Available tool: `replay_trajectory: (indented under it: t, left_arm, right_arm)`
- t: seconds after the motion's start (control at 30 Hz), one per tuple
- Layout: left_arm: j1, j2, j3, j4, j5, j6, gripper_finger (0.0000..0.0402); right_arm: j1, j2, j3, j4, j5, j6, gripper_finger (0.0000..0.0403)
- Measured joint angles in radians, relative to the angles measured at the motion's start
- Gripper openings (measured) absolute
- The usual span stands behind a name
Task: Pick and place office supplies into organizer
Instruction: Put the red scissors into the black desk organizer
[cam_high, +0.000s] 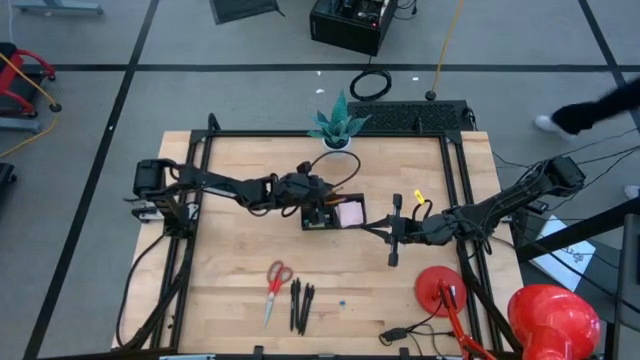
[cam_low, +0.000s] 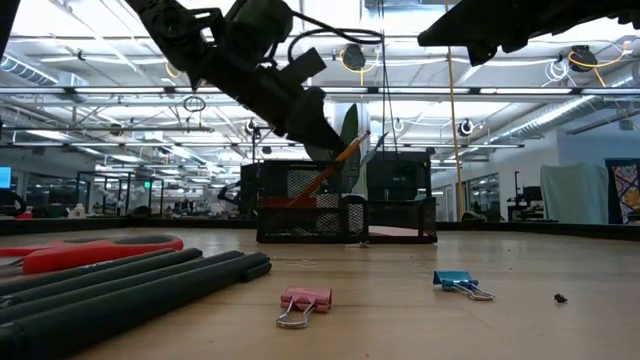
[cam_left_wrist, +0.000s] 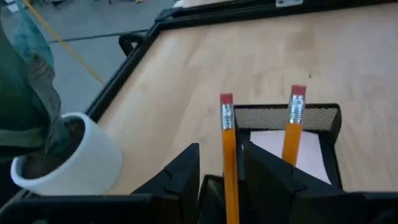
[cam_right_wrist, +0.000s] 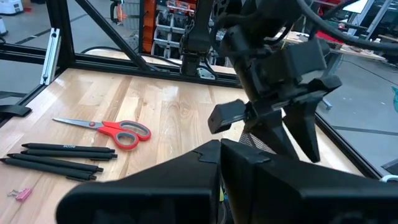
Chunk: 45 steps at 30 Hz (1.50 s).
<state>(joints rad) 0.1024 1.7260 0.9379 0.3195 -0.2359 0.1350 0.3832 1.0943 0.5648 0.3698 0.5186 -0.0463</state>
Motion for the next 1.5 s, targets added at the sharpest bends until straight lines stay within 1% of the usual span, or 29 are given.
replay_trajectory:
  t: [0.13, 0.27, 0.37, 0.4, 0.47, 0.57, 0.63, 0.7, 0.77, 0.8, 0.87, 0.97, 1.03, 1.1, 1.17, 1.27, 1.3, 1.37, 1.43, 1.5]
  left_arm:
    - [-0.002, -0.046, 0.0, -0.007, 0.0, 0.01, 0.0127]
    - [-0.021, -0.108, 0.0, -0.066, 0.0, 0.011, 0.0127]
    - [-0.053, -0.164, -0.001, -0.158, 0.009, -0.008, 0.0127]
    - [-0.067, -0.181, 0.001, -0.181, 0.027, -0.016, 0.0127]
    - [-0.098, -0.226, -0.001, -0.284, 0.068, -0.033, 0.0127]
    - [-0.16, -0.261, 0.002, -0.358, 0.136, -0.084, 0.0127]
    - [-0.206, -0.287, -0.002, -0.428, 0.142, -0.142, 0.0127]
    - [-0.248, -0.294, 0.002, -0.444, 0.142, -0.19, 0.0127]
    - [-0.295, -0.306, -0.001, -0.517, 0.136, -0.199, 0.0127]
    - [-0.319, -0.307, -0.001, -0.527, 0.132, -0.196, 0.0127]
    - [-0.37, -0.306, 0.001, -0.565, 0.098, -0.187, 0.0127]
    - [-0.442, -0.305, 0.0, -0.63, -0.006, -0.198, 0.0126]
    - [-0.485, -0.306, 0.0, -0.657, -0.078, -0.231, 0.0118]
    - [-0.517, -0.306, 0.0, -0.672, -0.123, -0.281, 0.0099]
    - [-0.552, -0.306, 0.0, -0.7, -0.166, -0.304, 0.0067]
    - [-0.588, -0.306, -0.025, -0.684, -0.201, -0.324, 0.0015]
    - [-0.595, -0.306, -0.04, -0.672, -0.201, -0.341, 0.0009]
    - [-0.608, -0.306, -0.085, -0.605, -0.203, -0.388, 0.0011]
    - [-0.629, -0.307, -0.152, -0.499, -0.207, -0.442, 0.0013]
    - [-0.658, -0.306, -0.236, -0.356, -0.21, -0.49, 0.0006]
  right_arm:
    - [0.0, 0.0, 0.0, -0.004, 0.0, 0.0, 0.0004]
    - [0.0, 0.0, 0.0, -0.006, 0.0, 0.0, 0.0004]
    - [0.0, 0.0, 0.0, -0.007, 0.0, 0.0, 0.0004]
    - [0.0, 0.0, 0.0, -0.008, 0.0, 0.0, 0.0004]
    - [0.0, 0.0, 0.0, -0.008, 0.0, 0.0, 0.0004]
    - [0.0, 0.0, 0.0, -0.008, 0.0, 0.0, 0.0004]
    - [0.0, 0.0, 0.0, -0.003, 0.0, 0.001, 0.0004]
    - [0.0, 0.0, 0.0, -0.007, 0.0, 0.004, 0.0004]
    - [0.0, 0.0, 0.0, 0.0, 0.0, 0.004, 0.0004]
    - [0.0, 0.0, 0.0, 0.0, 0.0, 0.004, 0.0004]
    - [0.0, 0.0, 0.0, 0.0, 0.0, 0.002, 0.0004]
    - [0.0, 0.0, 0.0, 0.001, 0.0, 0.001, 0.0004]
    - [0.0, 0.0, 0.0, 0.008, 0.0, 0.004, 0.0004]
    - [0.0, 0.0, 0.0, 0.008, 0.0, 0.007, 0.0004]
    - [0.0, 0.0, 0.0, 0.008, 0.0, 0.007, 0.0004]
    - [0.0, 0.0, 0.0, 0.008, 0.0, 0.008, 0.0004]
    - [0.0, 0.0, 0.0, 0.008, 0.0, 0.008, 0.0004]
    - [0.0, 0.0, 0.0, 0.008, 0.0, 0.008, 0.0004]
    - [0.0, 0.0, 0.0, 0.006, 0.0, 0.008, 0.0004]
    - [0.0, 0.0, 0.0, 0.004, 0.0, 0.008, 0.0004]
